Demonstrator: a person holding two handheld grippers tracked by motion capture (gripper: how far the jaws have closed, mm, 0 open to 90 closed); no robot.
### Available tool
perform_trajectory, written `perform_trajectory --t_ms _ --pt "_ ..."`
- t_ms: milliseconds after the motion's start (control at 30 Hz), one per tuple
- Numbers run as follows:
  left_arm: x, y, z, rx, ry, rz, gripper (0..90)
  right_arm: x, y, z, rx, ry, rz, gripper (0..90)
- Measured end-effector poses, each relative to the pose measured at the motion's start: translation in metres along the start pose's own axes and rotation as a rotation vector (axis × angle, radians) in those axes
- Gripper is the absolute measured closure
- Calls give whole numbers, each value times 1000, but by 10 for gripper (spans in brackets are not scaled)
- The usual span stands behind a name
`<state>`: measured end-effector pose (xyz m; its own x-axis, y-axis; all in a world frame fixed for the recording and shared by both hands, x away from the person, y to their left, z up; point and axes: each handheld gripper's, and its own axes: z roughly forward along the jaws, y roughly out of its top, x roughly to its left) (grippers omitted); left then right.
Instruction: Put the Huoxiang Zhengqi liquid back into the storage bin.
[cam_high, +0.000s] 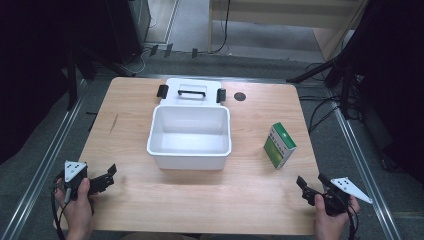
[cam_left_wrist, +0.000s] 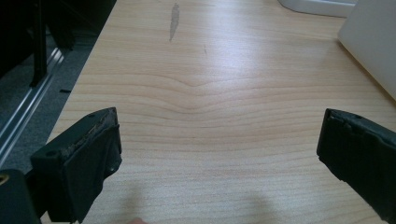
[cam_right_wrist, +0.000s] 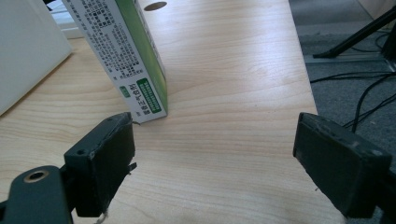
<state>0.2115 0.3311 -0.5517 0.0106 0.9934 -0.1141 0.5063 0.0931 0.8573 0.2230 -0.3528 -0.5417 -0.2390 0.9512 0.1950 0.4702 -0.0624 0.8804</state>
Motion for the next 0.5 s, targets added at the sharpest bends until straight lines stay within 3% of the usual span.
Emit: perform_trajectory --t_ms 500 --pt "2 0 -1 -1 -12 -14 6 6 0 2 23 -14 -47 130"
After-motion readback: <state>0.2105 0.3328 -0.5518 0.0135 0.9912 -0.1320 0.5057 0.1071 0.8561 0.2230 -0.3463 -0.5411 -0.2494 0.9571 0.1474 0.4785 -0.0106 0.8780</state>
